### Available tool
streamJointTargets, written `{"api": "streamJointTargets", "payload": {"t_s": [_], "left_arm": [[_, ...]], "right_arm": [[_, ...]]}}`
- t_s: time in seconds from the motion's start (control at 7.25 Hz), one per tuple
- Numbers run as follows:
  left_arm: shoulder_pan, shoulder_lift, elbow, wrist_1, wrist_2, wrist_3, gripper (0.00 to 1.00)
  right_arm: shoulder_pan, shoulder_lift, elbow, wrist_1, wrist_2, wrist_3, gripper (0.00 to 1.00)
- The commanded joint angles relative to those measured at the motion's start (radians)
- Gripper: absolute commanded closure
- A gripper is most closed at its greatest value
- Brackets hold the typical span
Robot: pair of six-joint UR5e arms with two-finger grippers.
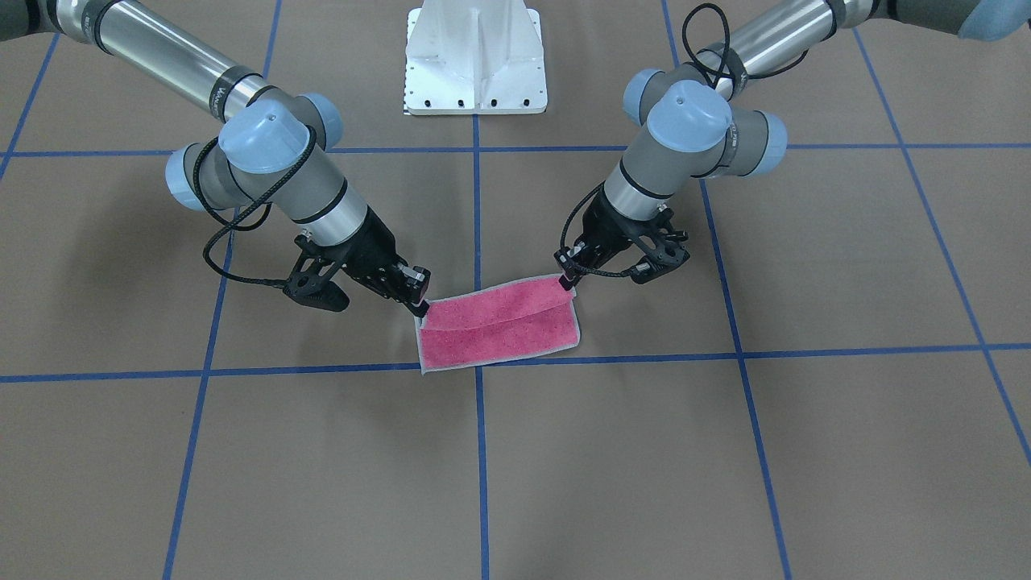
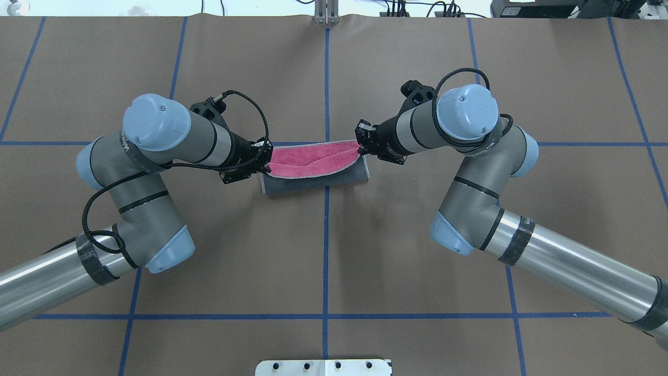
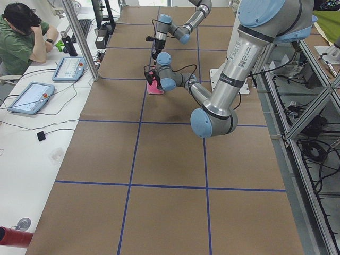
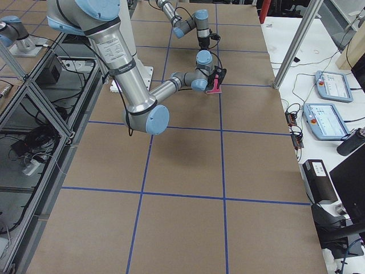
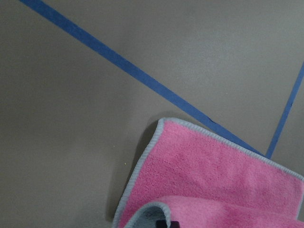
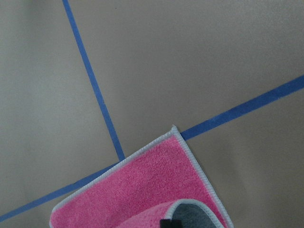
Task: Fold towel twice with both arms
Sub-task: 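Lay the lifted edge over the far half of the towel with both grippers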
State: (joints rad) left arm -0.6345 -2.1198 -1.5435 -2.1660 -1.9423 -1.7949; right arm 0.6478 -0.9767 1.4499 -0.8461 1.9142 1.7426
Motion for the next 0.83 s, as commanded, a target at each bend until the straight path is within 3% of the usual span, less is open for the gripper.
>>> {"api": "streamJointTargets", "payload": {"t_s": [0.0, 0.69], "left_arm": [[0.001, -0.023, 0.034, -0.002, 0.008, -0.001, 1.0], [-0.014, -0.023, 0.051, 0.0, 0.008, 0.0, 1.0]], "right_arm": [[0.001, 0.003, -0.008, 0.001, -0.001, 0.0, 1.0], [0.009, -0.004, -0.019, 0.001, -0.004, 0.0, 1.0]]}}
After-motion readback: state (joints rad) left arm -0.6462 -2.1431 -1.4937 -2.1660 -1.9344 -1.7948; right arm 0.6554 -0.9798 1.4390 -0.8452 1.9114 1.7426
